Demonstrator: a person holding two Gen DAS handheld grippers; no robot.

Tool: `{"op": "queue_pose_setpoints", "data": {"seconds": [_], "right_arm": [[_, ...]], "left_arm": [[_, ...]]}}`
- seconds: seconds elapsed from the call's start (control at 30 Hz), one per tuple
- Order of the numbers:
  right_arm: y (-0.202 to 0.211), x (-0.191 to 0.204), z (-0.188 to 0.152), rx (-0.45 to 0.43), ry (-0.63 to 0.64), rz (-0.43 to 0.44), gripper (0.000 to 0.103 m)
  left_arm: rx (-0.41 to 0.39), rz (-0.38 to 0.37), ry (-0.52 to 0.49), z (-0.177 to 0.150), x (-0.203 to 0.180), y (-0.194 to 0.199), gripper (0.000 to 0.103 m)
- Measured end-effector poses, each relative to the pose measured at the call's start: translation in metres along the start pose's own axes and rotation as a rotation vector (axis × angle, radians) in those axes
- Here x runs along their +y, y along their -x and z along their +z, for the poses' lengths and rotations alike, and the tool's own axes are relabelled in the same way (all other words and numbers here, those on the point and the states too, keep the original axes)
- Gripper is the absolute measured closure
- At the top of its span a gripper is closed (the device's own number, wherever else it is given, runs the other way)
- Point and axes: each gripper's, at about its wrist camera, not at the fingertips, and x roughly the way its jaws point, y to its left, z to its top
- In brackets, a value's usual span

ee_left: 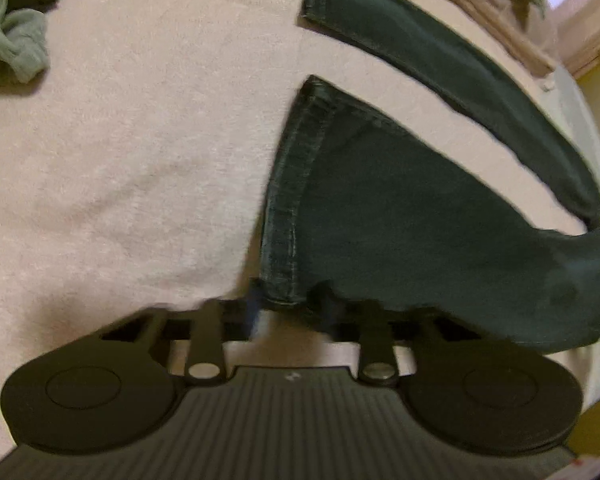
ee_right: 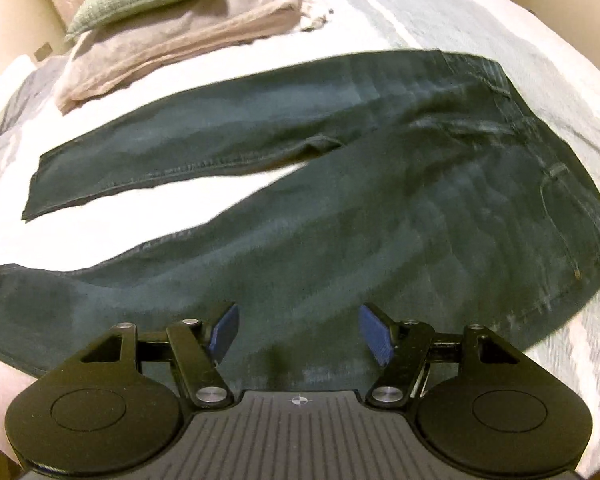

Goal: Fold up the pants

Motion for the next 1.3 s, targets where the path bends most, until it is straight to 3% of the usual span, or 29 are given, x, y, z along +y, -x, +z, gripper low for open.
{"op": "queue_pose_setpoints", "data": {"seconds": [0.13, 0.23, 0.4, 0.57, 0.73, 1.03, 1.23, 1.3], "right_arm": [[0.009, -0.005, -0.004, 0.009, -0.04, -0.026, 0.039], [0.013, -0.014, -0.004, 0.012, -0.048, -0.036, 0.039], [0.004, -0.036, -0.008, 0.041, -0.101, -0.04, 0.039], [0.017, -0.06, -0.012, 0.037, -0.135, -0.062, 0.039], [0.042, -0.088, -0.022, 0.018, -0.213, -0.115, 0.039], [0.094, -0.115, -0.025, -0.01, -0.322, -0.176, 0.039], [0.118, -0.139, -0.01, 0.012, -0.258, -0.196, 0.039], [0.123, -0.148, -0.001, 0.026, -0.211, -0.189, 0.039]], "left_arm": [[-0.059, 0.003, 0.009, -0.011, -0.01, 0.038, 0.09], [-0.048, 0.02, 0.01, -0.037, -0.012, 0.072, 0.089], [0.042, 0.081, 0.066, -0.073, -0.006, 0.056, 0.087], [0.075, 0.207, 0.002, -0.071, -0.006, 0.053, 0.074], [0.035, 0.308, -0.065, -0.058, -0.019, 0.078, 0.077], [-0.022, 0.203, -0.219, -0.029, -0.104, 0.088, 0.075], [-0.049, 0.17, -0.26, -0.033, -0.175, 0.094, 0.067], [-0.056, 0.179, -0.258, -0.041, -0.199, 0.095, 0.059]]}}
